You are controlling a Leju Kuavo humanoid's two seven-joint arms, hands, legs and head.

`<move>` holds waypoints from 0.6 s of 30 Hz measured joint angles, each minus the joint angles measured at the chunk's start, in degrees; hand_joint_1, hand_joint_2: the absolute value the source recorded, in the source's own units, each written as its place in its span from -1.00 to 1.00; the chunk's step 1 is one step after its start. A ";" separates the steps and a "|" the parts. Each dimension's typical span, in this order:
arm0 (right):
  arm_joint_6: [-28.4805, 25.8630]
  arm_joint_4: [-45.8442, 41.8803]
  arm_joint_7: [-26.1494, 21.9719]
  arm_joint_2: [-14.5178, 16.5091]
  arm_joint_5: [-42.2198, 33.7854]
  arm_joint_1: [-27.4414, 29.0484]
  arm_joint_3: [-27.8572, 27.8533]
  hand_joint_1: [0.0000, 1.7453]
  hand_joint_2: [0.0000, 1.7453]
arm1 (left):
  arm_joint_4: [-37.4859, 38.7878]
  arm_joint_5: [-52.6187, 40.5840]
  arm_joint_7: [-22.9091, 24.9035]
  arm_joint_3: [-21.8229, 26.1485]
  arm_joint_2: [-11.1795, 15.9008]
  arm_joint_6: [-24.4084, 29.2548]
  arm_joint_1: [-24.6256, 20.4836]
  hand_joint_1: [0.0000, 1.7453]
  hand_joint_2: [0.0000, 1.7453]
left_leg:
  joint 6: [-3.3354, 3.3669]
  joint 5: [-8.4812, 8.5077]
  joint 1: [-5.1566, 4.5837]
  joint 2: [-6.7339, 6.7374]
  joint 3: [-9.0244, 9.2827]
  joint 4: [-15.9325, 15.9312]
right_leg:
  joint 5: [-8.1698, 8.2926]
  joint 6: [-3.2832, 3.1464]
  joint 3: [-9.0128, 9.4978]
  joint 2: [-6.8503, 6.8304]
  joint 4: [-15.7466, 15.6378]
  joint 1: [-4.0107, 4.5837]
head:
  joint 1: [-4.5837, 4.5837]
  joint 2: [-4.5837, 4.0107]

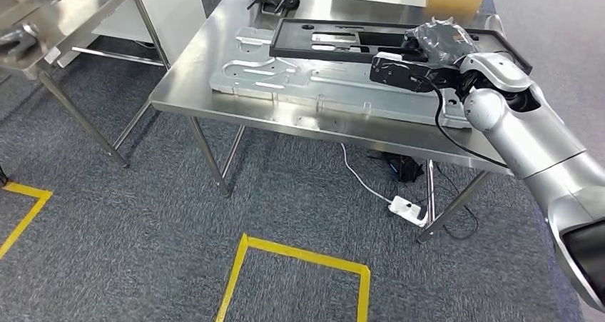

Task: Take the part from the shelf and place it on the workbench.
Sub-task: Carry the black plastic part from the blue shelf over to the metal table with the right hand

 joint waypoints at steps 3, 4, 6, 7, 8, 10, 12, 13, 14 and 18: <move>0.47 0.04 0.76 0.20 -0.18 0.48 0.05 1.00 1.00 | 0.01 -0.04 -0.09 0.00 -0.05 -0.09 -0.09 -1.00 1.00 | -1.07 -1.09 0.00 0.13 0.94 0.28 | -0.18 -1.16 1.45 0.04 -1.62 0.34 | -0.19 0.00; 0.54 0.02 0.99 0.29 -0.21 0.66 0.06 1.00 1.00 | 0.02 -0.05 -0.11 0.00 -0.05 -0.15 -0.09 -1.00 1.00 | -1.31 -1.21 0.05 0.21 1.06 0.83 | -0.07 -1.55 2.22 0.08 -1.82 0.27 | -0.22 0.00; 0.55 0.02 1.28 0.44 -0.22 0.66 0.07 1.00 1.00 | 0.04 -0.12 -0.15 0.00 -0.05 -0.26 -0.09 -1.00 1.00 | -1.80 -1.22 0.15 0.30 -0.40 4.38 | -0.69 -2.26 3.95 0.07 -2.47 0.11 | -0.36 0.00; 0.53 0.05 1.30 0.50 -0.22 0.53 0.07 1.00 1.00 | 0.06 -0.18 -0.20 0.00 -0.06 -0.29 -0.11 -1.00 1.00 | -2.09 -1.61 0.23 0.34 -2.24 7.29 | -1.12 -2.49 4.80 0.06 -2.81 0.06 | -0.47 0.00; 0.52 0.10 1.27 0.51 -0.23 0.44 0.07 1.00 1.00 | 0.06 -0.25 -0.26 0.00 -0.08 -0.29 -0.11 -1.00 1.00 | -2.40 -2.33 0.28 0.37 -4.58 10.44 | -1.62 -2.66 5.60 0.07 -3.03 0.04 | -0.57 0.00; 0.51 0.24 1.18 0.60 -0.24 0.49 0.07 1.00 1.00 | 0.07 -0.33 -0.34 0.00 -0.13 -0.30 -0.04 -1.00 1.00 | -2.80 -4.27 0.38 0.39 -8.80 14.78 | -2.61 -2.75 6.93 0.12 -3.18 0.02 | -0.63 0.00; 0.51 0.31 1.12 0.68 -0.25 0.61 0.07 1.00 1.00 | 0.08 -0.36 -0.35 0.00 -0.18 -0.31 0.00 -1.00 1.00 | -2.91 -5.15 0.43 0.39 -10.33 15.91 | -3.10 -2.73 7.51 0.15 -3.19 0.02 | -0.63 0.00; 0.51 0.31 1.12 0.68 -0.25 0.61 0.07 1.00 1.00 | 0.08 -0.36 -0.35 0.00 -0.18 -0.32 0.00 -1.00 1.00 | -2.91 -5.17 0.43 0.39 -10.35 15.91 | -3.11 -2.73 7.53 0.15 -3.19 0.02 | -0.63 0.00; 0.51 0.32 1.12 0.69 -0.25 0.62 0.07 1.00 1.00 | 0.08 -0.37 -0.35 0.00 -0.19 -0.33 0.01 -1.00 1.00 | -2.91 -5.21 0.43 0.39 -10.42 15.91 | -3.14 -2.73 7.58 0.15 -3.19 0.02 | -0.63 0.00; 0.43 0.80 0.93 1.02 -0.27 1.06 0.19 1.00 1.00 | 0.10 -0.45 -0.40 0.00 -0.28 -0.38 0.23 -1.00 1.00 | -2.44 -1.72 0.31 0.41 -11.01 10.59 | -5.22 -2.28 10.46 0.33 -3.77 0.12 | -0.66 0.00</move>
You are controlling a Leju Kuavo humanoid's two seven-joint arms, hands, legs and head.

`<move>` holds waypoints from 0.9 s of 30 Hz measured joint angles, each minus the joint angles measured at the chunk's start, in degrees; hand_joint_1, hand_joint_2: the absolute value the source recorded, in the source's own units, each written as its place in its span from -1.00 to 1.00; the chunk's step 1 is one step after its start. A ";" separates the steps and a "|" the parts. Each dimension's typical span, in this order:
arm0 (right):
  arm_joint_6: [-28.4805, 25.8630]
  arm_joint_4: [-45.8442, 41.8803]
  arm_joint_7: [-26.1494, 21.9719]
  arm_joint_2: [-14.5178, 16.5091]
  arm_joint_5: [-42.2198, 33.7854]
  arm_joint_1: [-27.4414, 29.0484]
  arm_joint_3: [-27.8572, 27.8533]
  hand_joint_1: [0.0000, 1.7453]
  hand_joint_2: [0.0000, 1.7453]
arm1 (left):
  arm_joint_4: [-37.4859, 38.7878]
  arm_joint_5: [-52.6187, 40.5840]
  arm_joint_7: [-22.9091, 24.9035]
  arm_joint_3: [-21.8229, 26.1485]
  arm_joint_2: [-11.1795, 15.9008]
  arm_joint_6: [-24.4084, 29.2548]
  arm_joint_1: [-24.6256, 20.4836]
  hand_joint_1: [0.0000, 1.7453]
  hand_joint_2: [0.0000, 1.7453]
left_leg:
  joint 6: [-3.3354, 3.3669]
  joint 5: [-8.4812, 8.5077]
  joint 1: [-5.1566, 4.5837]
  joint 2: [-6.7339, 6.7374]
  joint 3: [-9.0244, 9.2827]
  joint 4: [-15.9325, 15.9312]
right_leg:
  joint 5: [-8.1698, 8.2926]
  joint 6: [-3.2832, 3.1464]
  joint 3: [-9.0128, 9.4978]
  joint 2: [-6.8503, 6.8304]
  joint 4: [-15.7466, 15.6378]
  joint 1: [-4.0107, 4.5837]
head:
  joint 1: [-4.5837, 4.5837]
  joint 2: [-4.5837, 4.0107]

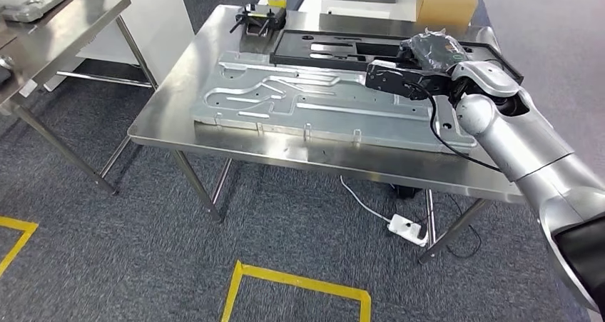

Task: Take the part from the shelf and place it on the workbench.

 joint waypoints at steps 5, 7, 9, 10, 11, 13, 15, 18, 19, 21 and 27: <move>-0.63 1.22 -0.60 0.70 -0.07 -0.11 0.41 1.00 1.00 | 0.02 -0.31 -0.11 0.00 0.08 -0.08 0.32 -1.00 1.00 | 2.16 10.07 -0.16 -0.14 3.63 -11.77 | -2.24 1.93 2.93 0.09 4.10 0.22 | 0.21 0.01; -0.89 1.45 -0.69 0.80 -0.07 -0.30 0.43 1.00 1.00 | 0.02 -0.28 -0.11 0.00 0.09 -0.08 0.07 -1.00 1.00 | 2.84 9.44 -0.36 -0.10 4.34 -11.66 | -3.90 2.28 -1.88 -0.24 10.87 0.12 | 0.07 0.00; -1.00 1.84 -0.74 0.83 -0.07 0.26 0.56 1.00 1.00 | 0.03 -0.28 -0.10 0.00 0.04 -0.09 0.05 -1.00 1.00 | 3.18 8.26 -0.58 -0.18 5.43 -11.63 | -8.00 2.45 -6.92 -0.29 15.75 0.14 | 0.07 0.00; -1.02 2.10 -0.74 0.84 -0.07 0.68 0.66 1.00 1.00 | 0.03 -0.28 -0.10 0.00 0.01 -0.09 0.09 -1.00 1.00 | 3.21 7.52 -0.64 -0.25 6.32 -11.63 | -9.79 2.38 -8.55 -0.28 16.05 0.17 | 0.09 0.00; -1.04 2.42 -0.78 0.84 -0.07 1.10 0.75 1.00 1.00 | 0.03 -0.31 -0.09 0.00 0.01 -0.10 0.12 -1.00 1.00 | 3.21 6.73 -0.76 -0.37 7.37 -11.64 | -10.28 2.17 -9.44 -0.28 14.76 0.26 | 0.13 0.00; -1.22 3.08 -0.94 0.88 -0.07 1.64 0.84 1.00 1.00 | 0.05 -0.37 -0.08 0.00 -0.08 -0.10 0.16 -1.00 1.00 | 3.19 5.06 -1.01 -0.55 9.50 -11.70 | -4.57 1.14 -9.80 -0.32 8.54 0.65 | 0.22 0.00; -1.65 3.71 -1.11 0.97 -0.07 2.00 0.84 1.00 1.00 | 0.09 -0.42 -0.08 -0.01 -0.27 -0.10 0.00 -1.00 1.00 | 2.91 3.40 -1.26 -0.77 11.22 -11.69 | 2.84 0.04 -9.76 0.19 2.64 1.40 | 0.20 0.00; -2.01 4.38 -1.19 1.28 -0.04 2.25 0.84 1.00 1.00 | 0.16 -0.43 -0.08 -0.02 -0.27 -0.19 -0.15 -1.00 1.00 | 2.17 2.16 -1.58 -1.04 13.15 -10.90 | 5.77 -0.68 -7.95 1.01 0.13 1.43 | 0.62 0.00; -2.03 4.53 -1.24 1.47 -0.04 2.13 0.84 1.00 1.00 | 0.18 -0.43 -0.07 -0.02 -0.18 -0.23 -0.09 -1.00 1.00 | 1.90 2.02 -1.63 -1.04 13.22 -9.89 | 6.40 -0.85 -7.14 0.80 -0.12 1.17 | 0.74 0.00; -2.08 4.80 -1.42 1.85 -0.05 1.83 0.84 1.00 1.00 | 0.20 -0.43 -0.06 -0.02 0.02 -0.25 -0.17 -1.00 1.00 | 1.10 0.71 -1.48 -0.78 11.05 -5.59 | 7.09 -1.15 -5.97 0.42 -0.26 0.76 | 0.63 0.00; -2.31 6.89 -1.81 3.63 -0.15 3.87 0.86 1.00 1.00 | 0.26 -0.42 0.05 -0.02 -0.16 -0.58 -0.10 -1.00 1.00 | -0.61 -1.38 -0.13 -0.16 3.02 -1.55 | 4.39 -0.96 -4.12 0.44 0.17 0.37 | 0.50 0.00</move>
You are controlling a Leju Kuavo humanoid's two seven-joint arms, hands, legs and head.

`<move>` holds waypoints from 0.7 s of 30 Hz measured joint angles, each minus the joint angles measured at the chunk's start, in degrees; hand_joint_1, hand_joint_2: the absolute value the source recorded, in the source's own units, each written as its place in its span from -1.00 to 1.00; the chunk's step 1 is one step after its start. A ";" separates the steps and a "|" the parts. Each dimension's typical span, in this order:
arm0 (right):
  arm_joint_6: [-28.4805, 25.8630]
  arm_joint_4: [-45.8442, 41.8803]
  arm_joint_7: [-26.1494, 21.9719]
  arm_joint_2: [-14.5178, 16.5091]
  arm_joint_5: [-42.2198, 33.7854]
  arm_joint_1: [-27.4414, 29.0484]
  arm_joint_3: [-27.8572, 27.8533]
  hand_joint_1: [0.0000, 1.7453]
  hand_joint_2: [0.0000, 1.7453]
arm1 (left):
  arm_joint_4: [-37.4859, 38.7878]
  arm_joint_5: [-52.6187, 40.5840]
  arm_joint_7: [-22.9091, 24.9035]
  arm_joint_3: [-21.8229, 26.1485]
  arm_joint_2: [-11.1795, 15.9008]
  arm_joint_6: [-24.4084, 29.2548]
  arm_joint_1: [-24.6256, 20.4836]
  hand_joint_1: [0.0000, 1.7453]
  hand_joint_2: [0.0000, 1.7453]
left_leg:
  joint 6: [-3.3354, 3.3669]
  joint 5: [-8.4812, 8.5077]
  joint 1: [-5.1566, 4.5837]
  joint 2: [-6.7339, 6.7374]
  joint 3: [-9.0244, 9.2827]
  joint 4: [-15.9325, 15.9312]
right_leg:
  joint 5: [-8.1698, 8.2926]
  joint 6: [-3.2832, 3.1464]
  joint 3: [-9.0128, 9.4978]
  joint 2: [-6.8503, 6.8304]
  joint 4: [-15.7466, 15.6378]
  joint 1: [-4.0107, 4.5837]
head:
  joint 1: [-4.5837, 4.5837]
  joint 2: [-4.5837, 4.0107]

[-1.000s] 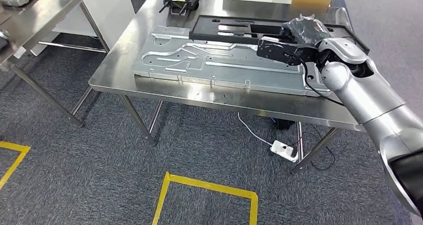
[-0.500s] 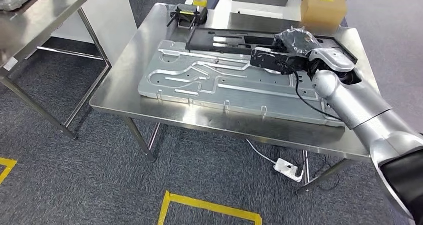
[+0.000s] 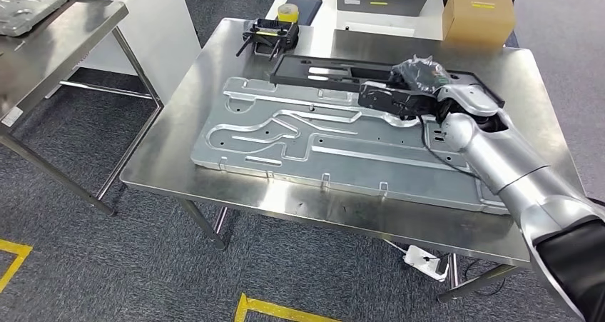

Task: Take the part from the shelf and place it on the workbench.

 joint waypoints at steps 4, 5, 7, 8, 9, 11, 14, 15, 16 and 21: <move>-0.73 2.15 -0.32 1.30 -0.01 0.86 0.03 1.00 1.00 | 0.01 0.02 -0.14 0.00 0.03 -0.21 0.10 -1.00 1.00 | 0.88 9.33 -0.27 0.07 1.51 -9.37 | -2.08 1.15 1.11 0.14 0.77 -0.03 | -0.20 0.00; -0.92 2.71 -0.44 1.51 -0.01 1.10 0.03 0.50 0.50 | 0.02 0.09 -0.27 0.00 0.03 -0.34 0.12 -1.00 1.00 | 1.10 9.27 -0.28 0.05 1.49 -9.28 | -2.40 1.31 1.17 0.17 0.98 0.10 | -0.21 0.00; -1.02 3.70 -0.81 1.94 -0.03 1.64 0.03 -0.50 -0.50 | 0.02 0.54 -0.49 0.00 0.02 -0.64 0.07 -1.00 1.00 | 1.14 9.67 -0.16 -0.01 1.50 -9.25 | -2.63 1.14 1.08 0.09 1.08 0.23 | -0.25 0.00; -1.02 4.20 -1.02 2.16 -0.05 1.85 0.04 -1.00 -1.00 | 0.03 0.90 -0.54 0.00 -0.01 -0.76 0.02 -1.00 1.00 | 1.03 9.70 -0.11 -0.06 1.45 -9.32 | -2.64 0.93 1.07 0.01 1.10 0.30 | -0.24 0.00; -1.01 4.76 -1.20 2.45 -0.08 2.04 0.04 -1.00 -1.00 | 0.03 1.30 -0.54 0.00 -0.03 -0.85 -0.05 -1.00 1.00 | 1.04 9.62 -0.19 -0.11 1.41 -9.28 | -2.58 0.84 1.08 -0.06 0.92 0.28 | -0.26 0.00; -1.04 6.13 -1.44 3.13 -0.10 2.52 0.09 -1.00 -1.00 | 0.03 1.86 -0.44 0.00 -0.17 -1.14 -0.11 -1.00 1.00 | 1.29 9.42 -0.24 -0.26 1.40 -9.30 | -2.70 0.97 1.35 -0.15 0.46 0.28 | -0.24 0.00; -1.01 8.52 -1.75 4.52 0.03 3.80 0.59 -1.00 -1.00 | 0.04 2.04 -0.23 0.00 -0.62 -1.95 -0.13 -1.00 1.00 | 1.65 9.17 -0.24 -0.34 1.44 -9.32 | -2.91 1.26 1.71 -0.18 -0.12 0.29 | -0.25 0.00; -0.96 9.23 -1.82 5.00 0.08 4.30 0.78 -1.00 -1.00 | 0.04 2.03 -0.19 0.00 -0.77 -2.14 -0.13 -1.00 1.00 | 1.71 9.13 -0.24 -0.33 1.45 -9.32 | -2.92 1.27 1.74 -0.18 -0.18 0.29 | -0.25 0.00; -0.92 9.87 -1.87 5.40 0.12 4.78 0.90 -1.00 -1.00 | 0.05 2.03 -0.15 0.00 -0.91 -2.24 -0.13 -1.00 1.00 | 1.75 9.10 -0.25 -0.33 1.46 -9.32 | -2.91 1.28 1.76 -0.18 -0.22 0.29 | -0.24 0.00; -0.87 11.76 -2.07 6.71 0.13 5.98 0.95 -1.00 -1.00 | 0.05 1.98 0.54 0.00 -1.22 -2.34 -0.13 -1.00 -0.50 | 1.78 9.11 -0.25 -0.31 1.53 -9.32 | -2.87 1.38 1.79 -0.17 -0.29 0.21 | -0.26 0.00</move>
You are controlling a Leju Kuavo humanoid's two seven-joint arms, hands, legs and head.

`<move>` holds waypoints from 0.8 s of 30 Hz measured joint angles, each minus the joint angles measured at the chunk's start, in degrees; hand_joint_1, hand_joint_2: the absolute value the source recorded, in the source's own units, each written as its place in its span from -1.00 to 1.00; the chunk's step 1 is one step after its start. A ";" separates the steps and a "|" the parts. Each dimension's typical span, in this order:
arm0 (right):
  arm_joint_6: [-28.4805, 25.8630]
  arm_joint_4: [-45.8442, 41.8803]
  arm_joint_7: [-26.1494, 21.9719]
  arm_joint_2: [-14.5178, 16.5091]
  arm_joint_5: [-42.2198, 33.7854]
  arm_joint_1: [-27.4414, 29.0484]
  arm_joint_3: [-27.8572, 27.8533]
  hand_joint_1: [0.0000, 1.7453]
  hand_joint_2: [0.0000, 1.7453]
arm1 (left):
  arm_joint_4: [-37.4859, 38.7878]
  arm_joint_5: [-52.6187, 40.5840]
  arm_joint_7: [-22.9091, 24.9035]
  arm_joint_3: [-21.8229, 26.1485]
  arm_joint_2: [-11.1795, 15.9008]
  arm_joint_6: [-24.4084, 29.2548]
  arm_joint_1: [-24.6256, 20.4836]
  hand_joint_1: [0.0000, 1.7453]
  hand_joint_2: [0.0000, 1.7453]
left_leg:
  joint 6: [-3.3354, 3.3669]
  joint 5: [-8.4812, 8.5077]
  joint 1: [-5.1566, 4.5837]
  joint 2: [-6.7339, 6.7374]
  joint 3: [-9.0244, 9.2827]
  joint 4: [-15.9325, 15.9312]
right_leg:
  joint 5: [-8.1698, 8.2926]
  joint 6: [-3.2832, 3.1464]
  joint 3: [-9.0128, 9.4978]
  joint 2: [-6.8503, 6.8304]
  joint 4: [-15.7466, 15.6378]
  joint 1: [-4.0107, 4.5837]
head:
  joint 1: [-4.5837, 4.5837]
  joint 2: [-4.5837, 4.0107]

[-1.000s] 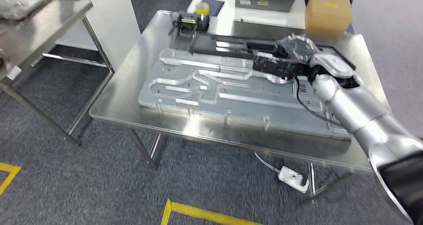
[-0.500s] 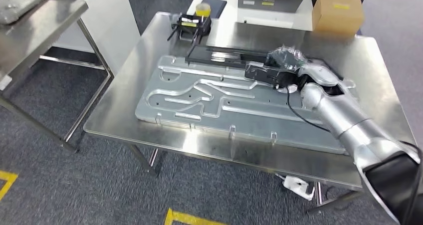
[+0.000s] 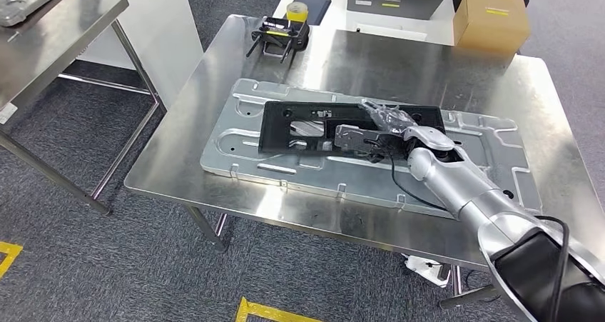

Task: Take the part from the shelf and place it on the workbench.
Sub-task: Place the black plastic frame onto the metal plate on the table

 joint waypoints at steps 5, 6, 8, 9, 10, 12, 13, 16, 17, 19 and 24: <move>0.22 1.56 -0.05 0.85 -0.02 0.13 0.01 -1.00 -1.00 | 0.00 -0.18 0.10 0.00 -0.13 0.04 0.02 -1.00 -1.00 | 0.00 0.03 0.03 0.02 0.18 -0.05 | 0.04 0.08 0.11 0.00 0.00 0.06 | -0.01 0.00; 0.28 1.80 -0.05 0.96 -0.07 0.13 0.02 -1.00 -1.00 | 0.00 -0.31 0.10 0.00 -0.15 0.17 0.02 -1.00 -1.00 | 0.00 0.03 0.03 0.02 0.24 -0.07 | 0.04 0.08 0.15 0.00 0.01 0.09 | -0.01 0.00; 0.44 2.21 -0.02 1.11 -0.28 0.13 0.02 -1.00 -1.00 | 0.00 -0.86 0.22 0.00 -0.16 0.45 0.02 -1.00 -1.00 | 0.03 0.01 0.00 0.01 0.34 -0.08 | 0.05 0.15 0.24 0.01 -0.03 0.09 | 0.00 0.00; 0.55 2.38 -0.01 1.20 -0.48 0.12 0.02 -1.00 -1.00 | 0.00 -1.20 0.30 0.00 -0.16 0.54 0.03 -1.00 -1.00 | 0.10 -0.04 -0.04 -0.01 0.38 -0.05 | 0.04 0.28 0.28 0.02 -0.06 0.05 | -0.01 0.00; 0.65 2.53 -0.01 1.30 -0.76 0.12 0.02 -1.00 -1.00 | 0.00 -1.47 0.38 0.00 -0.16 0.57 0.03 -1.00 -1.00 | 0.18 -0.09 -0.10 -0.02 0.42 -0.01 | 0.02 0.42 0.33 0.03 -0.09 -0.02 | -0.02 0.00; 0.79 2.72 -0.09 1.46 -1.57 0.08 0.01 -1.00 -1.00 | 0.00 -1.80 0.45 0.00 -0.12 0.81 0.03 -1.00 -1.00 | 0.40 -0.22 -0.23 -0.04 0.49 0.03 | -0.03 0.72 0.41 0.07 -0.13 -0.17 | -0.04 0.00; 0.76 2.73 -0.17 1.50 -2.13 0.01 0.01 -1.00 -1.00 | 0.00 -1.93 0.51 0.00 -0.08 1.08 0.02 -1.00 -1.00 | 0.51 -0.25 -0.28 -0.03 0.55 -0.02 | -0.04 0.82 0.46 0.09 -0.20 -0.22 | -0.05 0.00; 0.38 1.81 -0.27 1.43 -4.57 -0.62 0.00 -1.00 -1.00 | 0.00 -2.29 0.89 0.00 0.00 2.10 0.02 -1.00 -1.00 | 1.08 0.19 0.17 0.31 1.68 -1.51 | -0.99 1.27 0.30 0.01 0.80 -0.13 | 0.04 0.00; 0.34 1.02 0.00 1.34 -5.61 -1.02 -0.01 -1.00 -1.00 | 0.00 -2.36 1.01 0.00 0.01 2.40 0.01 -1.00 -1.00 | 1.26 0.40 0.39 0.52 2.11 -2.04 | -2.29 1.44 -0.53 -0.06 2.78 -0.15 | 0.08 0.00; 0.50 -1.24 1.09 1.00 -7.78 -1.64 -0.09 -1.00 -1.00 | 0.00 -2.38 1.20 0.00 -0.05 2.94 -0.04 -1.00 0.00 | 1.38 0.55 0.54 0.79 2.41 -2.27 | -5.88 1.82 -3.86 -0.16 9.74 -0.48 | 0.11 0.00; -1.63 -10.32 4.56 -0.90 -13.30 -0.98 -1.59 -1.00 -1.00 | 0.00 -2.12 1.67 0.00 -0.49 4.22 -0.02 -1.00 1.00 | 0.28 -0.20 1.64 0.89 2.32 -1.18 | -1.78 3.46 -4.49 -0.48 8.98 -2.16 | 0.16 0.00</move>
